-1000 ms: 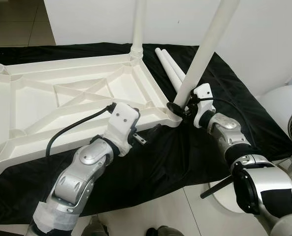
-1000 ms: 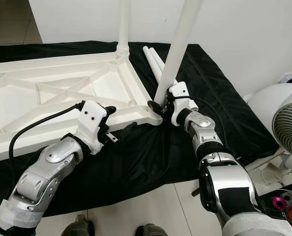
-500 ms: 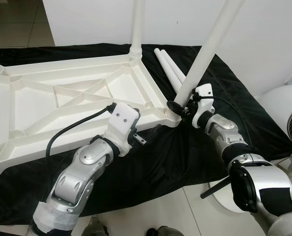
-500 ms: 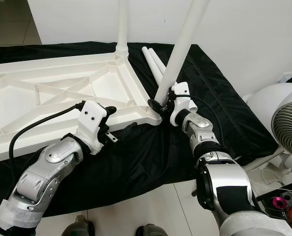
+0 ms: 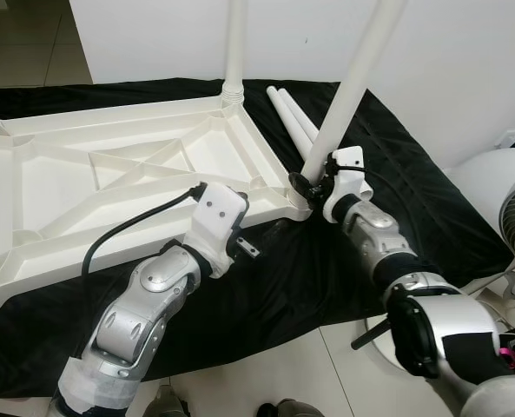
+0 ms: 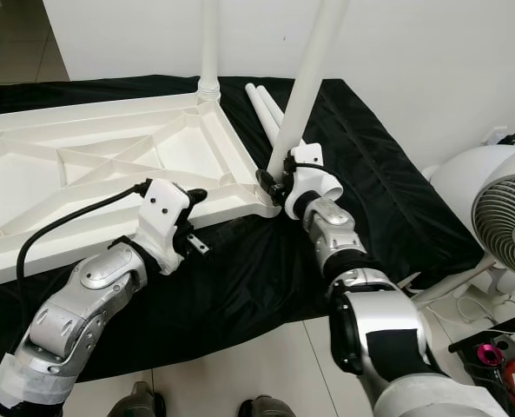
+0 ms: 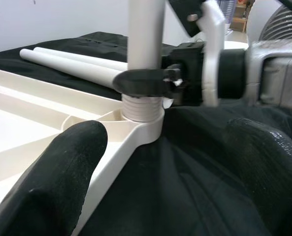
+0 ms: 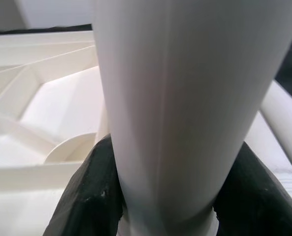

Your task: Building children table

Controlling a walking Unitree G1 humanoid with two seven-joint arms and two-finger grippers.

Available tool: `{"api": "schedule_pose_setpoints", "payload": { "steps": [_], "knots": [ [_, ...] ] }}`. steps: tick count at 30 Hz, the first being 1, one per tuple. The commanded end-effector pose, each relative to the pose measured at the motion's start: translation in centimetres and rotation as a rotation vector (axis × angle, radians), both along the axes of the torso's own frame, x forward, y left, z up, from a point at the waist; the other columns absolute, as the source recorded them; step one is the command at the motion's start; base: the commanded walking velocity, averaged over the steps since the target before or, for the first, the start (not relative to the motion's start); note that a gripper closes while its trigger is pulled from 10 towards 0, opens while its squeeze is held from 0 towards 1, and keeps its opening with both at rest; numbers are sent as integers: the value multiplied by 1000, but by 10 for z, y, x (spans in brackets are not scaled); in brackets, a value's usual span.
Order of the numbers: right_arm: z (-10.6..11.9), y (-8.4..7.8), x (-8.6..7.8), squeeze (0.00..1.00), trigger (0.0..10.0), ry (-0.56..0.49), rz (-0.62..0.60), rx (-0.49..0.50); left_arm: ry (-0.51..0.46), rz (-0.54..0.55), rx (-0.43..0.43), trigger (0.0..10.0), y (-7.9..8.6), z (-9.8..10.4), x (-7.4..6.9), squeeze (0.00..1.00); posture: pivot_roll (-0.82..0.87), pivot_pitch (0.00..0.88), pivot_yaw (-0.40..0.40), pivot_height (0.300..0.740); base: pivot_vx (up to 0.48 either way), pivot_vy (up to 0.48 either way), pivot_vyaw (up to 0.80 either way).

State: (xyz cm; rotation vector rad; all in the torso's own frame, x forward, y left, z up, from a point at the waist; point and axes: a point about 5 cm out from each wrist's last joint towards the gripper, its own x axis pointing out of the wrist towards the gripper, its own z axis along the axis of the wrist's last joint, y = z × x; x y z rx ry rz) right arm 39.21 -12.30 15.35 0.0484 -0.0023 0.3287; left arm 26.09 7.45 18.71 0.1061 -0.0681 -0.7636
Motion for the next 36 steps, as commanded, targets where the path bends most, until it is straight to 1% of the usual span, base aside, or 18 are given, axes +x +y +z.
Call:
{"api": "schedule_pose_setpoints", "payload": {
  "steps": [1, 4, 5, 7, 9, 10, 11, 12, 13, 21, 25, 26, 30, 31, 32, 34, 35, 36],
  "knots": [
    [-15, -1, -3, 0, 10000, 76, -98, 23, 14, -23, 1, 10000, -3, -2, -3, 0, 27, 77, -88, 740, 0, 0, 0],
    [-15, 6, -4, 0, 10000, 76, -137, 46, 14, -21, 0, 10000, -3, -2, -3, 0, 26, 81, -93, 740, 0, 0, 0],
    [-16, 16, -6, 0, 10000, 70, -179, 71, 16, -17, -2, 10000, -3, -2, -3, 0, 25, 81, -94, 740, 0, 0, 0],
    [-16, 16, -6, 0, 10000, 70, -179, 71, 16, -17, -2, 10000, -3, -2, -3, 0, 25, 81, -94, 740, 0, 0, 0],
    [-17, 24, -9, 0, 10000, 64, -222, 89, 17, -13, -4, 10000, -3, -2, -3, 0, 27, 84, -99, 740, 0, 0, 0],
    [-17, 24, -9, 0, 10000, 64, -222, 89, 17, -13, -4, 10000, -3, -2, -3, 0, 27, 84, -99, 740, 0, 0, 0],
    [-20, 31, -15, 0, 10000, 64, -319, 111, 16, -7, -7, 10000, -2, -2, -3, 0, 21, 84, -102, 740, 0, 0, 0],
    [-20, 31, -15, 0, 10000, 64, -319, 111, 16, -7, -7, 10000, -2, -2, -3, 0, 21, 84, -102, 740, 0, 0, 0],
    [-21, 32, -18, 0, 10000, 71, -354, 122, 16, -5, -8, 10000, -2, -2, -3, 0, 21, 84, -102, 740, 0, 0, 0],
    [-21, 40, -25, 0, 10000, 65, -366, 129, 14, -3, -7, 10000, -2, -3, -1, 0, 9, 83, -97, 740, 0, 0, 0],
    [-13, 39, -24, 0, 10000, -6, -325, 111, 13, -4, -3, 10000, -2, -3, -1, 0, 11, 86, -96, 740, 0, 0, 0],
    [-9, 36, -24, 1000, 10000, -40, -308, 117, 14, -4, -2, 10000, -2, -3, -1, 0, 12, 85, -95, 740, 0, 0, 0],
    [-5, 33, -23, 1000, 10000, -69, -292, 130, 14, -4, -2, 10000, -2, -3, -1, 0, 15, 84, -95, 740, 0, 0, 0],
    [1, 27, -23, 1000, 10000, -109, -276, 130, 15, -3, 0, 10000, -1, -3, -1, 0, 15, 83, -95, 740, 0, 0, 0],
    [1, 27, -23, 1000, 10000, -109, -276, 130, 15, -3, 0, 10000, -1, -3, -1, 0, 15, 83, -95, 740, 0, 0, 0],
    [7, 15, -23, 1000, 10000, -153, -206, 111, 14, -1, 2, 10000, -1, -3, -1, 0, 15, 78, -94, 740, 0, 0, 0],
    [7, 15, -23, 1000, 10000, -153, -206, 111, 14, -1, 2, 10000, -1, -3, -1, 0, 15, 78, -94, 740, 0, 0, 0],
    [9, 9, -24, 404, 10000, -162, -175, 95, 14, -1, 2, 10000, -1, -3, -1, 0, 13, 76, -93, 740, 0, 0, 0]
  ]
}}
